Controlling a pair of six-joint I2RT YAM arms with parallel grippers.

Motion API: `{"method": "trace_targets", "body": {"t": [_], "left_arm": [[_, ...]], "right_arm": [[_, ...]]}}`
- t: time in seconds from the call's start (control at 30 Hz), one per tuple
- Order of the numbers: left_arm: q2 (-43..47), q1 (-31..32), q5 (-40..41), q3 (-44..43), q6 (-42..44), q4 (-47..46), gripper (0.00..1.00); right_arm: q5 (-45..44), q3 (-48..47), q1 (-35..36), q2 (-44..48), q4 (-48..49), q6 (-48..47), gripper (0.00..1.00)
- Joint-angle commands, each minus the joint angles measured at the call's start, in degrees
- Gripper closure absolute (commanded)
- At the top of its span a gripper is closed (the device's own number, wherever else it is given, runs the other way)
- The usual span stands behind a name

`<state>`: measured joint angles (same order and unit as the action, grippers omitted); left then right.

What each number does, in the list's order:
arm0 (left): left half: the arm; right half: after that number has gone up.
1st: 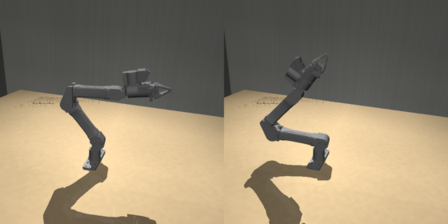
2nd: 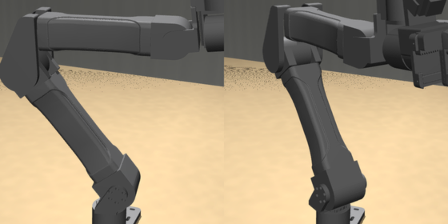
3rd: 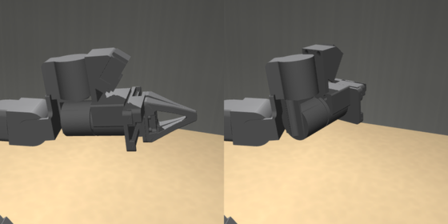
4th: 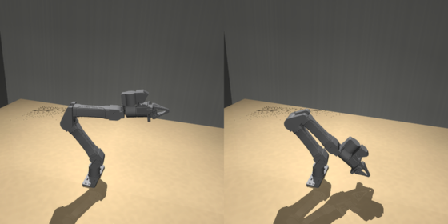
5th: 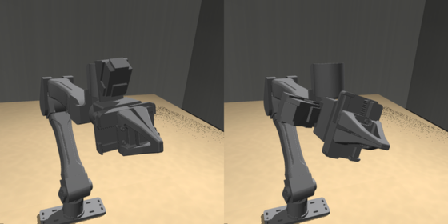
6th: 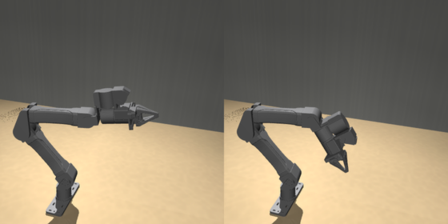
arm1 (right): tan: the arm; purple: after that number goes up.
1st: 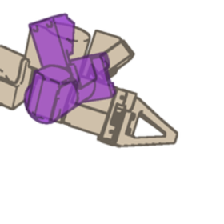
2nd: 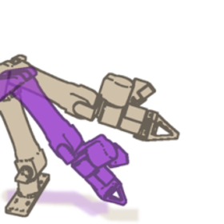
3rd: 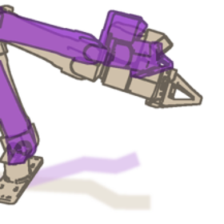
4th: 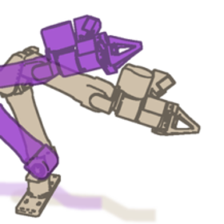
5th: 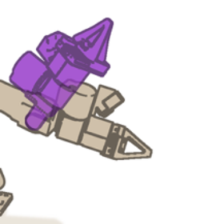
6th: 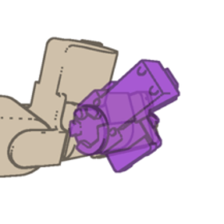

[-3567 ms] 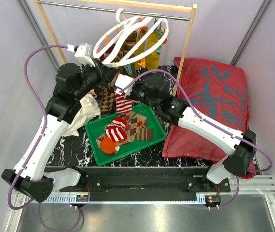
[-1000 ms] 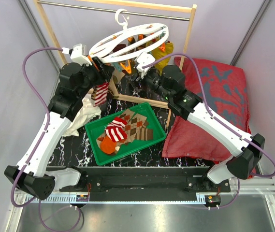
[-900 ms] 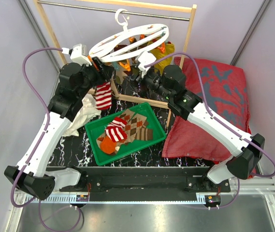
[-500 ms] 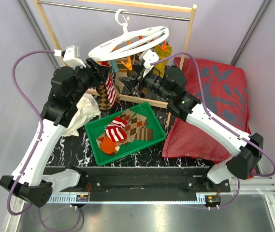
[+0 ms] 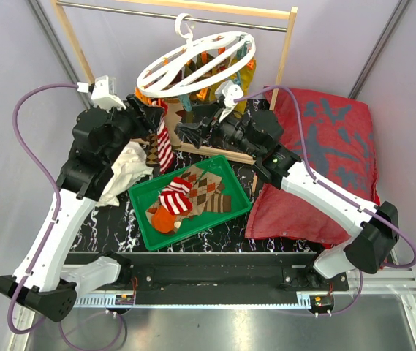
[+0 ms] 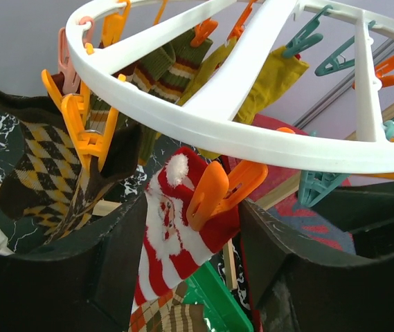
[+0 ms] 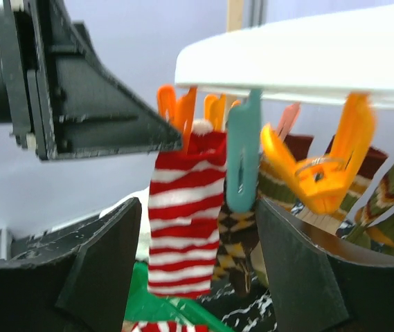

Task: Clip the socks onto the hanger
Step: Open the clamp at the hanger.

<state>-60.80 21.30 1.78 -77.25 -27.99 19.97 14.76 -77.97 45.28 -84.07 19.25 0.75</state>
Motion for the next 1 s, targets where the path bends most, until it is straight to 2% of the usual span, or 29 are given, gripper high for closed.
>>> {"method": "trace_targets", "body": {"t": [0.0, 0.07, 0.3, 0.47, 0.6, 0.7, 0.8, 0.83, 0.87, 0.93, 0.97], "left_arm": [[0.42, -0.21, 1.74, -0.27, 1.18, -1.95, 0.41], [-0.37, -0.21, 1.39, -0.35, 0.92, -2.30, 0.41], [-1.43, -0.21, 0.59, -1.05, 0.65, -2.74, 0.41], [-1.34, -0.20, 0.24, -1.06, 0.39, -2.74, 0.41], [-1.34, -0.21, 0.07, -1.32, 0.21, -2.74, 0.41], [-1.43, -0.21, -0.02, -1.58, 0.13, -2.74, 0.41], [-1.43, -0.21, -0.11, -1.59, 0.04, -2.56, 0.41], [-1.43, -0.21, -0.20, -1.58, -0.05, -2.56, 0.41], [-1.34, -0.21, -0.20, -1.50, -0.14, -2.56, 0.41], [-1.08, -0.21, -0.37, -1.67, -0.14, -2.48, 0.41], [-0.91, -0.21, -0.38, -1.59, -0.14, -2.30, 0.41]], "right_arm": [[-7.63, -0.69, 0.16, -0.04, 8.35, -0.49, 0.25], [-8.52, -0.77, -0.54, -0.39, 8.70, -3.04, 0.25], [-5.80, -2.44, -1.42, -3.55, 10.55, -2.60, 0.27], [-5.45, -3.94, -1.42, -5.66, 11.60, -2.77, 0.33], [-5.62, -4.12, -1.42, -6.02, 11.96, -3.48, 0.53], [-5.01, -4.11, -1.42, -5.58, 11.78, -3.74, 0.61], [-3.95, -4.29, -1.42, -5.23, 11.17, -3.66, 0.64], [-3.95, -4.29, -1.42, -5.22, 11.08, -3.65, 0.73], [-3.95, -4.29, -1.51, -5.05, 10.99, -3.65, 0.79], [-3.26, -4.20, -1.42, -4.96, 10.64, -3.48, 0.87], [-2.99, -4.12, -1.42, -5.05, 10.64, -3.22, 0.89]]}}
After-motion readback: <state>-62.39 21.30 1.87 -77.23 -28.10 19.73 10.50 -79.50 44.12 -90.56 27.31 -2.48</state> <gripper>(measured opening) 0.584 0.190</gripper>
